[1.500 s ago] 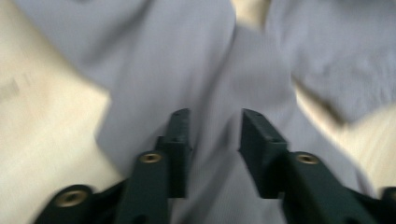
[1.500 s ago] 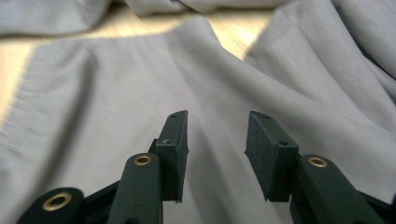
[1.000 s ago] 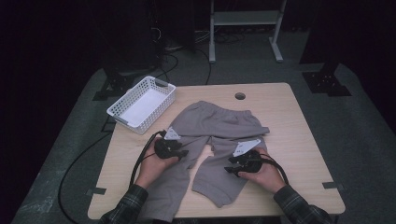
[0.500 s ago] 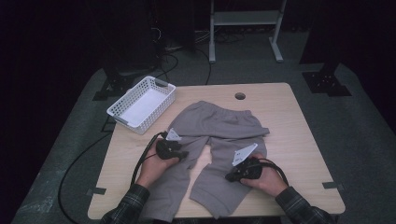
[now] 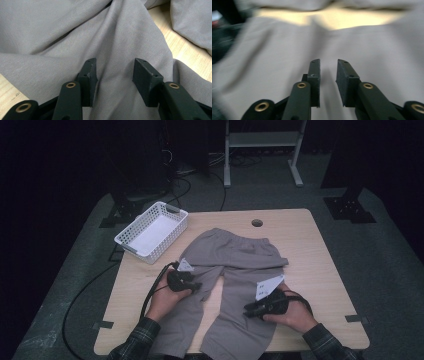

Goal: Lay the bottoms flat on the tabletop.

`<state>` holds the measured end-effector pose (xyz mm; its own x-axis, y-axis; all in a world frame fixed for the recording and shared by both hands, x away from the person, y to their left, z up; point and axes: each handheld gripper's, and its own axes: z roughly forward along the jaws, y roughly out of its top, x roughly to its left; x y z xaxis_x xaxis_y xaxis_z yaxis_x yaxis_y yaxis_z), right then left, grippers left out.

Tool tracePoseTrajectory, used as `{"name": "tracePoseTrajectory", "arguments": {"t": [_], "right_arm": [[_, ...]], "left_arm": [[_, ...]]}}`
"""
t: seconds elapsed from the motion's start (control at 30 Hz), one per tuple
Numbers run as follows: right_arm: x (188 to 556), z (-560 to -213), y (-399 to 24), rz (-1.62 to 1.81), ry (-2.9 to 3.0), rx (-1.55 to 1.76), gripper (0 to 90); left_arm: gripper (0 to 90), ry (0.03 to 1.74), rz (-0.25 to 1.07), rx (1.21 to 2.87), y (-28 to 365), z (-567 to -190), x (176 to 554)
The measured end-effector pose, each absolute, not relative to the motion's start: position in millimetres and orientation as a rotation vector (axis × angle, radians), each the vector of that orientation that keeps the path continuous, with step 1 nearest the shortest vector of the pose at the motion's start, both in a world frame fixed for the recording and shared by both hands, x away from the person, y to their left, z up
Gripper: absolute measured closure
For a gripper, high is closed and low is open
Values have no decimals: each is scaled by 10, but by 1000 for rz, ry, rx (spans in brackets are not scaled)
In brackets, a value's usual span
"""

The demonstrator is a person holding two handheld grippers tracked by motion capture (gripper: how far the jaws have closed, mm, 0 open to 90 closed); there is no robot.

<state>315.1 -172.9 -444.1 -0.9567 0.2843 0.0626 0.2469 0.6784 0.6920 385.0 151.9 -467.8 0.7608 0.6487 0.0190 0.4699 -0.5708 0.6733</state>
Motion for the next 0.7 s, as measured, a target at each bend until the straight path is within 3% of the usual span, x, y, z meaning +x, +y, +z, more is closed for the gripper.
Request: {"name": "tracePoseTrajectory", "arguments": {"t": [0.17, 0.4, 0.5, 0.7], "right_arm": [[3484, -4510, -1802, 1073, 2724, 608, 658], [3657, -4633, -1740, 1015, 2738, 639, 673], [3668, -4665, -1714, 996, 2751, 635, 697], [3630, -4654, -1681, 990, 2793, 595, 828]], "left_arm": [[533, 839, 350, 2280, 1513, -4679, 3849], [533, 841, 350, 2279, 1512, -4679, 3847], [533, 841, 350, 2284, 1511, -4677, 3849], [533, 838, 350, 2290, 1512, -4673, 3853]]}}
